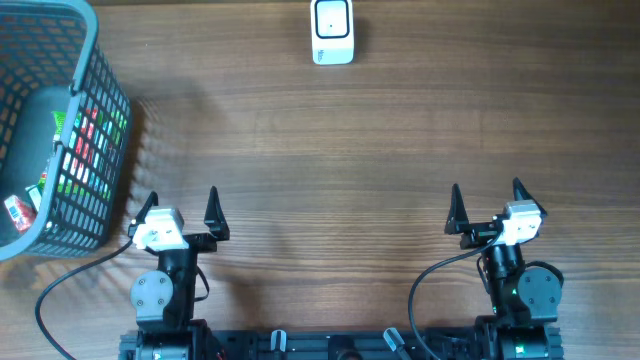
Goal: Scan the item barcode
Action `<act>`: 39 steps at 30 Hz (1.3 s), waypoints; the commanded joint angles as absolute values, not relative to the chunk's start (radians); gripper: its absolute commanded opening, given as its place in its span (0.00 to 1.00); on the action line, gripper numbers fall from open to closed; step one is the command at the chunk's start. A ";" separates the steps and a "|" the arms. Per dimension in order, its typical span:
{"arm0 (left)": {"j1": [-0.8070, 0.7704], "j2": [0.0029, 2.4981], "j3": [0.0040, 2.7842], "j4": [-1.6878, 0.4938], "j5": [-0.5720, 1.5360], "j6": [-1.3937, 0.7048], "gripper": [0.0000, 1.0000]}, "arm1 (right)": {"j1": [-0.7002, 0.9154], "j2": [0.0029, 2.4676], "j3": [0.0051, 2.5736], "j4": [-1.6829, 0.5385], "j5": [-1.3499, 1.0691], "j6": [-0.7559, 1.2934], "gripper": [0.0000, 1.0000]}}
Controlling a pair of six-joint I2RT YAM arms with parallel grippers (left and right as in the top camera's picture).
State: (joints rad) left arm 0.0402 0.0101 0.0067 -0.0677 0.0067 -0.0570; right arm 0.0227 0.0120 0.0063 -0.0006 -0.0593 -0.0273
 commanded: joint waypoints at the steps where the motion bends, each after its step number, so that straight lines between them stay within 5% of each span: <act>1: 0.043 0.010 0.006 -0.076 0.029 -0.040 1.00 | 0.019 0.014 0.005 0.002 -0.051 -0.019 1.00; 30: 0.043 0.010 0.011 -0.069 0.088 -0.056 1.00 | 0.019 0.014 0.005 0.002 -0.051 -0.019 1.00; 39: 0.043 0.022 0.286 -0.445 0.158 -0.126 1.00 | 0.019 0.014 0.005 0.002 -0.051 -0.019 1.00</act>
